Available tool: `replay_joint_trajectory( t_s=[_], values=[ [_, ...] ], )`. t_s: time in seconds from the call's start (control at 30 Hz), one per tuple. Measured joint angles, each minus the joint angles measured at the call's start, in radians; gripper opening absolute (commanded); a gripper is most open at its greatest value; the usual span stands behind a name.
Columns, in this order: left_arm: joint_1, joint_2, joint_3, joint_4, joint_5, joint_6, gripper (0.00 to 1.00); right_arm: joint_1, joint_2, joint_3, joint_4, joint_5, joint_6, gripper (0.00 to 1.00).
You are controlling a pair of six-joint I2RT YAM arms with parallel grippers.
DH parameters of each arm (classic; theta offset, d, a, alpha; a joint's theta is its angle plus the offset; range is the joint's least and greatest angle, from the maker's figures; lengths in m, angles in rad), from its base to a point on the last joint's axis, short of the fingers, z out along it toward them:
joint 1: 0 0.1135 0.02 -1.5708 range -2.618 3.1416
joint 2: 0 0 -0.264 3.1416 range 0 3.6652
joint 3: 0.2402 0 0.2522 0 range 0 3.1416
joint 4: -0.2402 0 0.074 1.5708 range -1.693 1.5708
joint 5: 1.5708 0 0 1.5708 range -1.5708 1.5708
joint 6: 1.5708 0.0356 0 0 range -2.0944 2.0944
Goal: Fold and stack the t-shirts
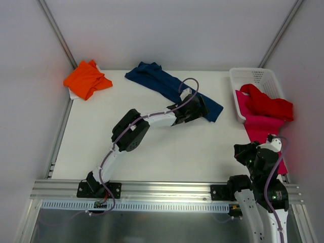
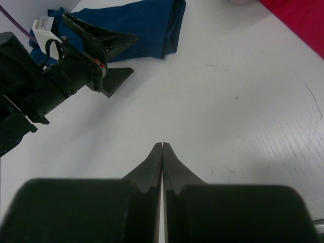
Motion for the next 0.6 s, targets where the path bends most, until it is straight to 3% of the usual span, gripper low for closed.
replay_joint_trajectory(
  t_s=[0.6],
  values=[
    [-0.026, 0.233, 0.369, -0.073, -0.116, -0.095, 0.99, 0.0, 0.003, -0.024, -0.011, 0.01, -0.011, 0.01]
  ],
)
